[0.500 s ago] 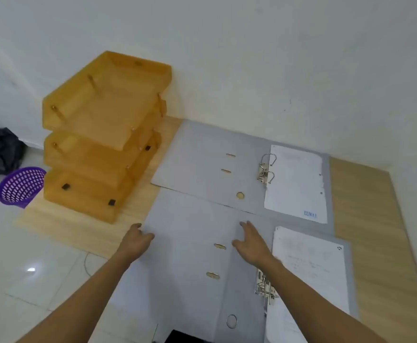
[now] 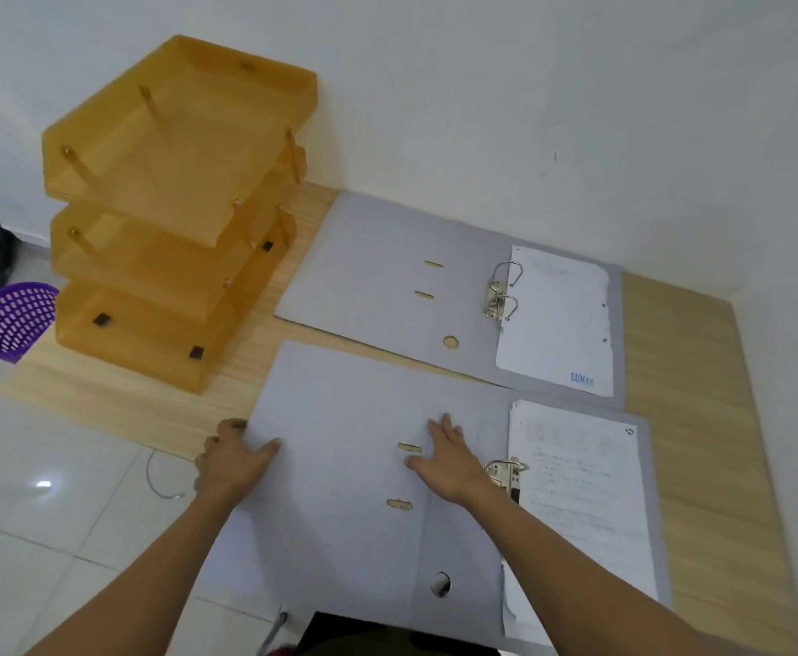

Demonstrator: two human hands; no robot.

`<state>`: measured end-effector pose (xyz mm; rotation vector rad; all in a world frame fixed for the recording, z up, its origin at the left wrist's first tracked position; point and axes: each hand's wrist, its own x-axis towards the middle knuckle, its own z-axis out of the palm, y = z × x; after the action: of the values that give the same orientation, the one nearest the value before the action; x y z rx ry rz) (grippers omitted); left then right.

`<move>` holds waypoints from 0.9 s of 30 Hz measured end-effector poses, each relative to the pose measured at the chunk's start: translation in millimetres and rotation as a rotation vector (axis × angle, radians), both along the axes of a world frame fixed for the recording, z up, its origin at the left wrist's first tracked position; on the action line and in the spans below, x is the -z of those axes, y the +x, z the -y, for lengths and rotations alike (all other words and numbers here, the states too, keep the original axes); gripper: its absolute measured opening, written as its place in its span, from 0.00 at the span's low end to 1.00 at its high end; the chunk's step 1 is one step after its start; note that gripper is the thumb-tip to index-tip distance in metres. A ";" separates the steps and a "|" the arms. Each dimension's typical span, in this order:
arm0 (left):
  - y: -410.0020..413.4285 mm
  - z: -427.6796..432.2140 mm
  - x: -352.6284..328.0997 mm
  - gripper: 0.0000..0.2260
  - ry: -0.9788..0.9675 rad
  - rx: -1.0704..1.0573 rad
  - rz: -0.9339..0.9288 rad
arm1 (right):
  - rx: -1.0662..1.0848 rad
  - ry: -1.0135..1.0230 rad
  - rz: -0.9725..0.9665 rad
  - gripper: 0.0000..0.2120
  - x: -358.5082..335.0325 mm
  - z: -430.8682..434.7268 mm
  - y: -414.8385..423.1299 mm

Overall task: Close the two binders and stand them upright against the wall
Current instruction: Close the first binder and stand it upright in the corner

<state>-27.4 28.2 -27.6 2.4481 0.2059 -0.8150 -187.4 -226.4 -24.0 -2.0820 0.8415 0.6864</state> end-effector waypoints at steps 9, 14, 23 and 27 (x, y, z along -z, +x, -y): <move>-17.3 -10.5 -102.3 0.14 -0.468 0.083 0.078 | 0.185 0.457 0.138 0.36 -52.5 -11.5 13.2; -31.5 30.9 -170.0 0.11 -0.667 0.248 -0.002 | 0.309 0.719 0.262 0.35 -87.1 -15.2 13.6; -101.7 161.4 -171.3 0.31 -0.957 0.429 -0.224 | 0.485 0.883 0.570 0.36 -174.6 30.2 -8.0; -134.6 212.8 -140.0 0.25 -0.836 0.564 -0.140 | 0.540 0.462 0.591 0.35 -179.1 65.4 -34.8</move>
<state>-161.9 -184.6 112.4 1.6472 -0.6764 -1.0319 -222.2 -291.8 155.1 -1.4224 0.7562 -0.0421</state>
